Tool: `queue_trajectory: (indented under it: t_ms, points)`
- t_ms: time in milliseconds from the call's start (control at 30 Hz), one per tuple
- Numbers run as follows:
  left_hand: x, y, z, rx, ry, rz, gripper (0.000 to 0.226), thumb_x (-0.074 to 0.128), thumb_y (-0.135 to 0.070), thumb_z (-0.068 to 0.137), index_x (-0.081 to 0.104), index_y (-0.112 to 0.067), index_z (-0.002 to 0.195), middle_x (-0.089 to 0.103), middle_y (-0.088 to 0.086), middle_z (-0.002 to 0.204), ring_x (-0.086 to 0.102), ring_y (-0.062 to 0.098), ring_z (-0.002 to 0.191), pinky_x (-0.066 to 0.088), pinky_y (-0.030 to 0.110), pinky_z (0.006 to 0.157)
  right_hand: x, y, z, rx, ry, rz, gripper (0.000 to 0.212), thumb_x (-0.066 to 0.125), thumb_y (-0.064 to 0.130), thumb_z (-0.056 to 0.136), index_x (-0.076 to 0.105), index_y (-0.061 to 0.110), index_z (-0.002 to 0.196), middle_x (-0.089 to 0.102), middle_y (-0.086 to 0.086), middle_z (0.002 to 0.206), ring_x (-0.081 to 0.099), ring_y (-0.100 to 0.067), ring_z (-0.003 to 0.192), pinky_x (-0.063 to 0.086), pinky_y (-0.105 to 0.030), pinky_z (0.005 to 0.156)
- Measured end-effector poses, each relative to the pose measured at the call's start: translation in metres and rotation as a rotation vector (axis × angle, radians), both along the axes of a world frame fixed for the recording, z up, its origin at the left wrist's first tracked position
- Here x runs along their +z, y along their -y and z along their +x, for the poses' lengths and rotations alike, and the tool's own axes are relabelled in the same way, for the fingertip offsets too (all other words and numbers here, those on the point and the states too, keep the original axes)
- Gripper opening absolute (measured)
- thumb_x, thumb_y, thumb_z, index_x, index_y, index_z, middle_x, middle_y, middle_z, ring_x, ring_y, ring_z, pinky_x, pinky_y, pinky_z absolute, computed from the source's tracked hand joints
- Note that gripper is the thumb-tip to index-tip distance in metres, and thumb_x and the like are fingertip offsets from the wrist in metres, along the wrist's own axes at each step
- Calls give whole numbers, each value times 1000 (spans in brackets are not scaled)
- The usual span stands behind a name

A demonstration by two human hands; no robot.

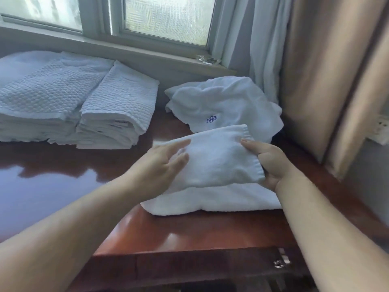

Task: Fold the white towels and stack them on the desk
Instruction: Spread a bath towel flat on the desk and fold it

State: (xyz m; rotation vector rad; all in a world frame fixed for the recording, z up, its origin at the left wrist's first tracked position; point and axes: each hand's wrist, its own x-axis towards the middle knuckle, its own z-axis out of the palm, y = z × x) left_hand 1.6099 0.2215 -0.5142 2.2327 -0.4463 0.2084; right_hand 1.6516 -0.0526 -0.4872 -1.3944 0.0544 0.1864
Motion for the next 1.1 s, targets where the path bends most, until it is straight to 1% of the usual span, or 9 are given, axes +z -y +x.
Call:
queue_trajectory:
  t_ms: [67, 233, 433, 567, 700, 867, 967, 1067, 1100]
  points:
    - [4, 21, 11, -59, -15, 76, 49, 46, -44, 102, 41, -38, 150, 49, -13, 149, 40, 6, 139, 30, 30, 116, 0, 41, -1, -70, -3, -30, 35, 60, 26, 99, 71, -1, 118, 71, -22, 119, 70, -39, 109, 61, -45, 75]
    - [7, 71, 30, -142, 66, 308, 54, 49, -47, 99, 34, -47, 151, 42, -19, 152, 28, 4, 141, 24, 20, 104, 7, 125, -2, -181, -47, -213, 31, 58, 29, 102, 73, 5, 115, 75, -17, 112, 73, -34, 103, 62, -40, 71]
    - [-11, 107, 41, -210, 142, 457, 57, 42, -55, 98, 30, -45, 153, 38, -22, 155, 24, 8, 146, 21, 29, 118, -11, 175, 3, -267, -75, -473, 19, 64, 27, 98, 77, 17, 107, 78, -10, 102, 76, -27, 93, 60, -33, 68]
    - [-28, 113, 47, -199, 115, 561, 59, 35, -57, 100, 23, -45, 156, 27, -21, 161, 16, 10, 150, 9, 26, 119, -35, 183, 6, -297, -101, -476, 14, 68, 24, 90, 81, 18, 87, 77, -16, 98, 76, -31, 85, 59, -36, 65]
    - [-35, 115, 49, -199, 100, 602, 60, 29, -61, 100, 16, -47, 157, 17, -21, 164, 8, 9, 152, 0, 24, 119, -40, 188, 8, -310, -72, -440, 19, 72, 27, 78, 80, 15, 91, 77, -17, 100, 76, -34, 89, 61, -42, 69]
    - [-30, 121, 53, -224, 96, 603, 70, 20, -70, 90, 15, -48, 156, 17, -20, 165, 7, 10, 153, 2, 29, 121, -39, 193, 13, -301, -78, -444, 15, 68, 25, 93, 79, 15, 97, 77, -14, 104, 75, -31, 95, 63, -43, 80]
    - [-34, 120, 53, -218, 95, 633, 74, 14, -74, 87, 16, -47, 156, 17, -21, 164, 8, 11, 152, 2, 29, 120, -34, 184, 16, -340, -53, -673, 18, 66, 25, 97, 75, 11, 104, 78, -11, 95, 75, -31, 91, 61, -50, 86]
    - [-40, 120, 51, -204, 146, 646, 76, 7, -76, 86, 20, -45, 155, 21, -20, 161, 12, 13, 151, -2, 26, 115, -26, 168, 20, -400, -65, -1179, 36, 63, 29, 94, 67, -1, 114, 71, -17, 96, 67, -37, 87, 58, -44, 78]
    - [-41, 120, 51, -202, 163, 652, 79, 3, -76, 84, 20, -45, 154, 22, -20, 160, 14, 12, 149, -3, 24, 113, -23, 160, 20, -433, -106, -1380, 41, 62, 34, 94, 65, 2, 120, 68, -15, 112, 65, -34, 99, 55, -44, 88]
